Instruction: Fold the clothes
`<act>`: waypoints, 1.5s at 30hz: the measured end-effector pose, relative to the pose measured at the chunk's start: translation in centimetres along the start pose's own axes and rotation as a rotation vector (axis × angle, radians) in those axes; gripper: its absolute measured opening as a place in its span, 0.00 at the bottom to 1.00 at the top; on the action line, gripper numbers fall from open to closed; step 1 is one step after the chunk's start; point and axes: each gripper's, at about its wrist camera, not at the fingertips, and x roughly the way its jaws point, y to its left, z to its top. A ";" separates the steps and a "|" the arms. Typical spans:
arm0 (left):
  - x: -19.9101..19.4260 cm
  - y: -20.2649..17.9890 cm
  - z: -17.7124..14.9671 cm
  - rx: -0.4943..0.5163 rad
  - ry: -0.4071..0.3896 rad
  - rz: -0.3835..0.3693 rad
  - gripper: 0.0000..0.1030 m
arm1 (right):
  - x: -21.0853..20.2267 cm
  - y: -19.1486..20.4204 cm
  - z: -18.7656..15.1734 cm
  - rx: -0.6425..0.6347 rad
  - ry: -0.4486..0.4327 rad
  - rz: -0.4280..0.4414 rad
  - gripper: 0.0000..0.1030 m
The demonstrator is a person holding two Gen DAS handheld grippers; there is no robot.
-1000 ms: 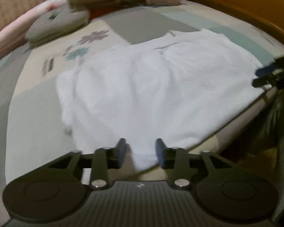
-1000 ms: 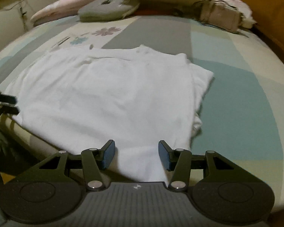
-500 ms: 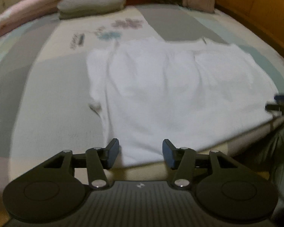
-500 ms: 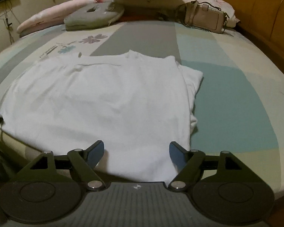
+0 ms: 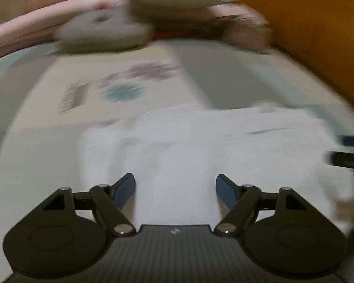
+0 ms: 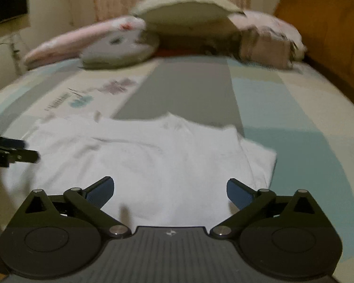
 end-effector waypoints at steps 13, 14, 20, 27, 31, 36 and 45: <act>3.5 0.4 3.7 -0.017 -0.021 -0.044 0.85 | 1.4 -1.1 -2.3 0.032 0.005 -0.019 1.00; 4.2 0.8 3.6 -0.025 -0.010 -0.008 0.85 | 1.4 -1.1 -2.3 0.031 0.004 -0.018 1.00; 2.2 3.3 3.6 -0.140 -0.044 -0.020 0.85 | 1.3 -1.0 -2.5 0.022 -0.008 -0.030 1.00; 4.8 4.3 3.7 -0.141 -0.032 -0.168 0.91 | 1.3 -0.6 -2.6 0.020 -0.015 -0.052 1.00; 4.7 4.2 4.3 -0.133 -0.013 0.000 0.91 | 1.2 -0.5 -2.7 0.019 -0.014 -0.056 1.00; 1.1 3.6 4.0 -0.134 -0.051 -0.048 0.92 | 1.3 -0.5 -2.8 0.021 -0.020 -0.056 1.00; -0.2 -1.5 3.3 -0.020 -0.058 -0.208 0.96 | -0.3 -0.5 -0.4 0.057 -0.065 -0.047 1.00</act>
